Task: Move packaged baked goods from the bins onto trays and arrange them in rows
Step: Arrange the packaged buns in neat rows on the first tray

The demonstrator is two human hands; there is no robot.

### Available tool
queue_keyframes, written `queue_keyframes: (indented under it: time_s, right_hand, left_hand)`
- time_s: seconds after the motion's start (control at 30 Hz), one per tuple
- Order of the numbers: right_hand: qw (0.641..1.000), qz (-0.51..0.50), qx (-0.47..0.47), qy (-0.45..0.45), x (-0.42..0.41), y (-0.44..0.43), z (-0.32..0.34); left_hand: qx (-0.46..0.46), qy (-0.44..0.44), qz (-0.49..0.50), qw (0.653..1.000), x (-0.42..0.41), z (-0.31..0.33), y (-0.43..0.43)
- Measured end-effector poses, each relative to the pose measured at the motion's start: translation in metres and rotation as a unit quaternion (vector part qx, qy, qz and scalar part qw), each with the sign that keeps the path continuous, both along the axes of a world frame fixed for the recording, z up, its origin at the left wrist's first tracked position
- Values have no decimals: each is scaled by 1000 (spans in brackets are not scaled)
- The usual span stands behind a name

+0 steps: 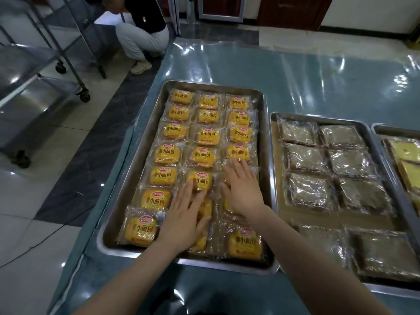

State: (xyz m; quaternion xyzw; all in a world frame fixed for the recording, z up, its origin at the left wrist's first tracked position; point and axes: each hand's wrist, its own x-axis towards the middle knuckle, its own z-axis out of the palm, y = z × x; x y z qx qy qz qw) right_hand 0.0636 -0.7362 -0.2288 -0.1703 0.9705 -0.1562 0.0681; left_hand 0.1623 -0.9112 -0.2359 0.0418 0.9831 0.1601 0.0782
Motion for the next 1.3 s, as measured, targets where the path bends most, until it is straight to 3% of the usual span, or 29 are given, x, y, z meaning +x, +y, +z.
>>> queue_keyframes:
  time_s: [0.13,0.33,0.57,0.73,0.87,1.17,1.3]
  right_hand:
    - [998,36,37,-43,-13,2,-6]
    - [998,55,5,-8,-10,16,-8]
    - [999,2,-38,36,-49,4,3]
    - [1000,28,-2,-7,-83,2,0]
    - [1000,-10,-6,11,-78,5,-7]
    - [999,-27,-30,-18,-74,2,-6]
    - [999,-22,-25,14,-77,-2,-2]
  left_hand:
    - [-13,-5,10,1000,-25,2,2]
    - [-34,-34,3,999,-48,-2,3]
    - [-11,29,10,999,-89,8,8]
    - [-58,-23,26,998,-126,3,9]
    - [-85,-43,-5,995,-129,-8,6]
    - [-47,-43,-15,998,-131,-11,6]
    - [-44,-47,-24,998,-133,-9,4]
